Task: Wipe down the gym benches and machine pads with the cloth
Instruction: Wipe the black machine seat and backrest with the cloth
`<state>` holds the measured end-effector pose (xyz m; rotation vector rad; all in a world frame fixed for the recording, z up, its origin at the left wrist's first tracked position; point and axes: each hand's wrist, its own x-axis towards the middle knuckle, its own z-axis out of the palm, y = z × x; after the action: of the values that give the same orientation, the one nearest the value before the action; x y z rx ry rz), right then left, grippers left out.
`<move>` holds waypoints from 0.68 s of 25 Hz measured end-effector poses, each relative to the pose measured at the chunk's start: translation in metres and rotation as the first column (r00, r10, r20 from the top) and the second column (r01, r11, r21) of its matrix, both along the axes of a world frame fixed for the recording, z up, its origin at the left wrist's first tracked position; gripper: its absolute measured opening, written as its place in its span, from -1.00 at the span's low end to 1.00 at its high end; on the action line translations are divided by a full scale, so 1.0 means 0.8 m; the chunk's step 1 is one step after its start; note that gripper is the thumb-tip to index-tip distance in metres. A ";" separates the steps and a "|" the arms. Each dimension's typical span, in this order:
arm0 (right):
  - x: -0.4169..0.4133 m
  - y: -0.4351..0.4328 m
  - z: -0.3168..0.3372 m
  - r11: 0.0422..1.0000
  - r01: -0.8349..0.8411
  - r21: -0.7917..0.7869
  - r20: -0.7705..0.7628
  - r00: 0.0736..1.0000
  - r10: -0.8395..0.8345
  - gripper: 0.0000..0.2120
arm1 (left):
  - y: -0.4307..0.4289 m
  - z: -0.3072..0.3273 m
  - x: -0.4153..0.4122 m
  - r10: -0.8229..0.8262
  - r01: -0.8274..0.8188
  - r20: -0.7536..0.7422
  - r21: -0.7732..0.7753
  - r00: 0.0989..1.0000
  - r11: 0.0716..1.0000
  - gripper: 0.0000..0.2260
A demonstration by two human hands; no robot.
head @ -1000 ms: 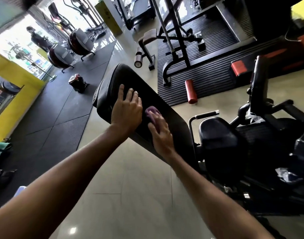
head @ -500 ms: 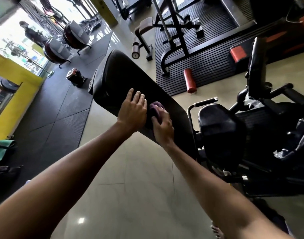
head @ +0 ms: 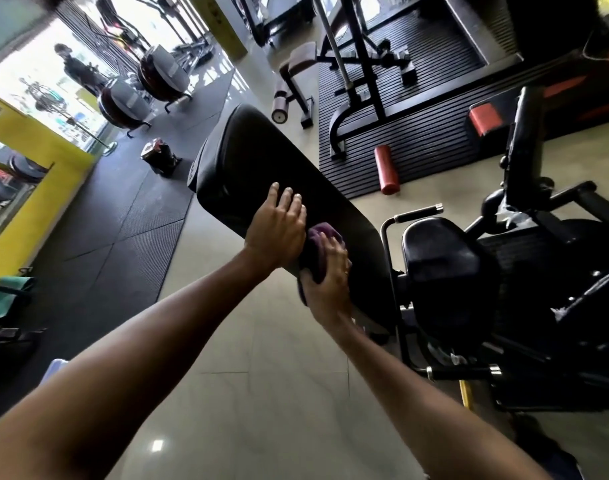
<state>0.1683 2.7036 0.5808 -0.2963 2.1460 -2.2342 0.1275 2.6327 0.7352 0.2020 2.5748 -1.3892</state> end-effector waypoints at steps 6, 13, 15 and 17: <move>0.006 -0.008 -0.040 0.961 0.201 0.192 -0.306 0.942 -0.137 -0.23 | -0.004 -0.003 -0.001 -0.029 0.029 -0.021 0.008 0.999 1.000 -0.40; 0.015 0.024 -0.131 0.950 0.156 0.270 -0.118 0.985 -0.128 -0.25 | -0.006 -0.008 -0.002 -0.045 0.046 -0.026 0.026 0.999 0.999 -0.42; 0.004 0.011 -0.084 0.970 0.124 0.208 -0.211 0.974 -0.079 -0.35 | -0.007 -0.010 -0.004 -0.042 0.042 -0.036 0.022 0.998 0.999 -0.38; -0.013 -0.005 -0.035 0.982 0.090 0.168 -0.272 0.961 -0.042 -0.41 | -0.007 -0.009 -0.005 -0.046 0.047 -0.037 0.035 0.998 0.998 -0.33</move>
<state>0.1580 2.7000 0.5524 -0.5567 2.5065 -2.1200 0.1237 2.6272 0.7277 0.2462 2.6423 -1.3761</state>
